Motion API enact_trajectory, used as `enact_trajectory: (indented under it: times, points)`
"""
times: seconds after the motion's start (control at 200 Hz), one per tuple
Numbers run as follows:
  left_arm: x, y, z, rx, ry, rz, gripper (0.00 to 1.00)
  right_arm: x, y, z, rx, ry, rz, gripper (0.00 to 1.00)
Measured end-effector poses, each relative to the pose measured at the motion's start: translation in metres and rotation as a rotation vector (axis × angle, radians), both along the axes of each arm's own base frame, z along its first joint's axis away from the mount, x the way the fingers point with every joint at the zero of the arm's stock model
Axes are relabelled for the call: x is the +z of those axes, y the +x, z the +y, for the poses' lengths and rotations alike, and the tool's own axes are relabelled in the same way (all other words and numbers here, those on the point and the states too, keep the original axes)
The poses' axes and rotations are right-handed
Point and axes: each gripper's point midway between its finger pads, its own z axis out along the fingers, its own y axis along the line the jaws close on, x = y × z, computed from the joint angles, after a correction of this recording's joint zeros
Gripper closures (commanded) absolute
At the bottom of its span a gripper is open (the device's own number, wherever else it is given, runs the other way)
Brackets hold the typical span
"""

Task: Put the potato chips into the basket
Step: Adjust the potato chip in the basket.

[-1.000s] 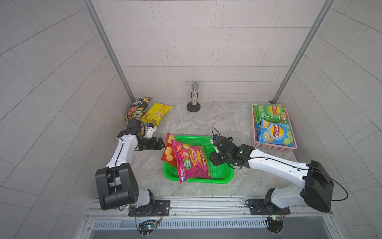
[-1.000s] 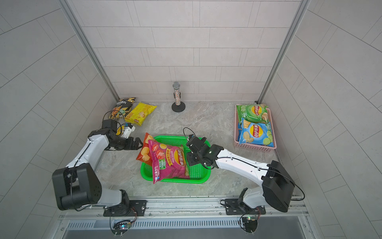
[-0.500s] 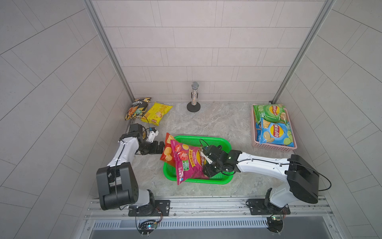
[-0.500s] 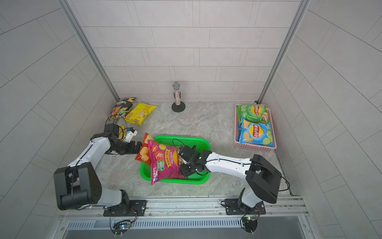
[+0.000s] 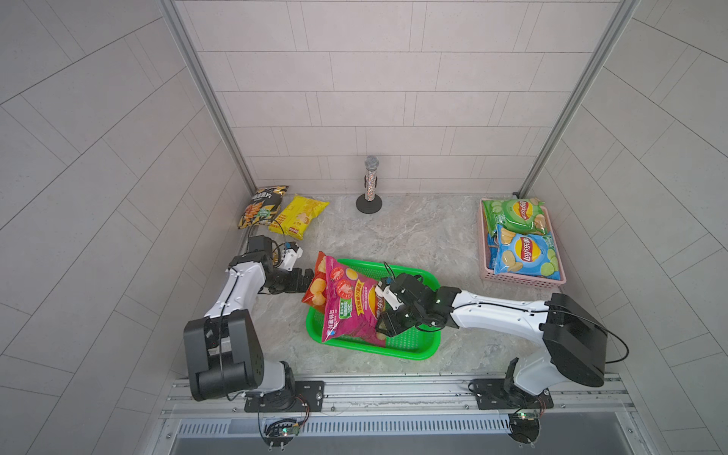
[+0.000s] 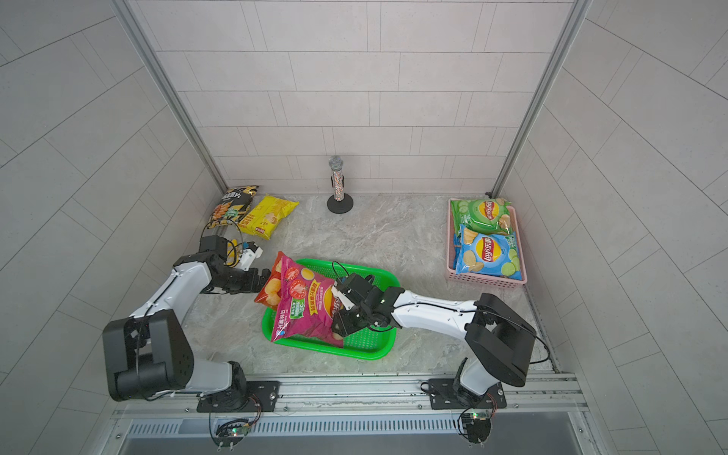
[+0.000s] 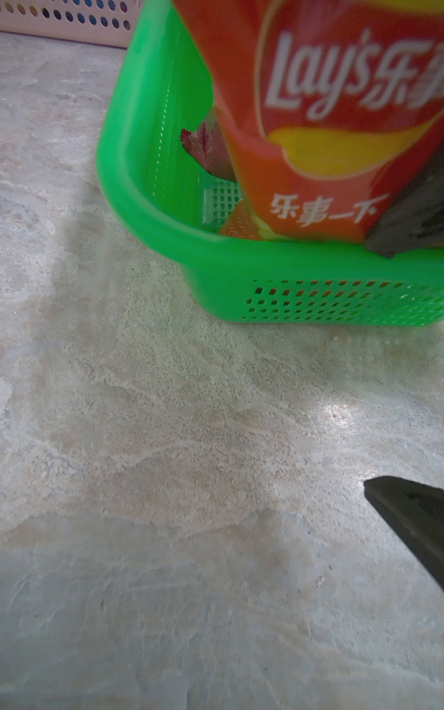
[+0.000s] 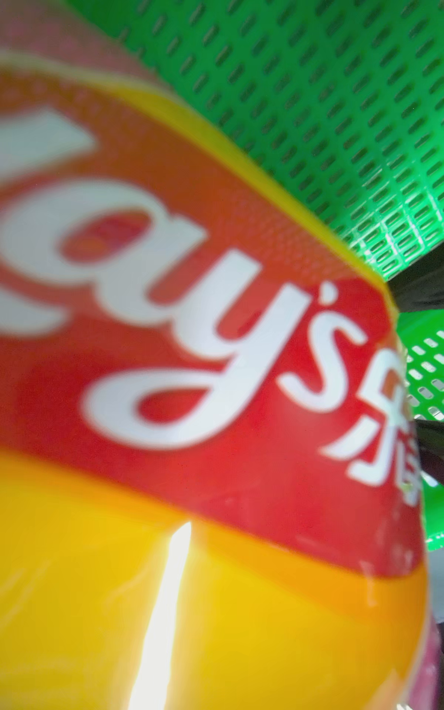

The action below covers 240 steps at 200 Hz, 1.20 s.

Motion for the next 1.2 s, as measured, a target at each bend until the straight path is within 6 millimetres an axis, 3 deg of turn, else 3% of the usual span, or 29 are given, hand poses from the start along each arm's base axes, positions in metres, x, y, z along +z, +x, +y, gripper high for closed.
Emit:
enact_trajectory:
  times: [0.57,0.771,1.201]
  points:
    - [0.001,0.002,0.0,0.006,-0.001,-0.005,0.02,0.014,-0.006,0.027,-0.005,0.209,0.14,0.49]
    - [0.0,0.002,0.0,0.012,-0.002,0.0,0.02,0.015,0.0,0.006,-0.028,0.13,0.092,0.46]
    - [0.003,0.002,0.002,0.032,0.01,-0.003,0.01,0.049,0.015,-0.04,-0.097,0.08,-0.017,0.45]
